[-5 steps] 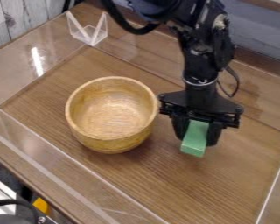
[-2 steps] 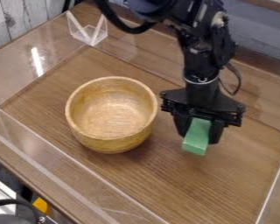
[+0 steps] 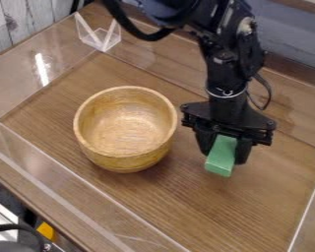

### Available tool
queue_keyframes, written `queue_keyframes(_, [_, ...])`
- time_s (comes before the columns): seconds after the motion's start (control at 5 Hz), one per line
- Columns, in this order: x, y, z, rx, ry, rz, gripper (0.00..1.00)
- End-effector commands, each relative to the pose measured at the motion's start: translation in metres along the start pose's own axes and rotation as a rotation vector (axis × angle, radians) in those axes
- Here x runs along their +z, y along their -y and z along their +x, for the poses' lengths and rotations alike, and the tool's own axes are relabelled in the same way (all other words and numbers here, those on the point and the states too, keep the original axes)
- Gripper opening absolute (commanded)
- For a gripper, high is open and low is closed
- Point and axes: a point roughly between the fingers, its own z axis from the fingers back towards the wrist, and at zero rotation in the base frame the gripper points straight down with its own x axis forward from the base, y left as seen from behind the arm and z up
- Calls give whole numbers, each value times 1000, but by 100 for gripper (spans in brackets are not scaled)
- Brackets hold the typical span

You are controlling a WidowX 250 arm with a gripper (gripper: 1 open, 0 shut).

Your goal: Remove the green block from inside the brown bowl and put it on the table

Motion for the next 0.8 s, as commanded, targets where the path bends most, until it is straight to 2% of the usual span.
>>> queue_keyframes(0.0, [13, 1, 9, -2, 53, -20, 0])
queue_keyframes(0.4, [11, -2, 12, 0, 53, -20, 0])
queue_keyframes(0.6, [11, -1, 9, 2, 47, -20, 0])
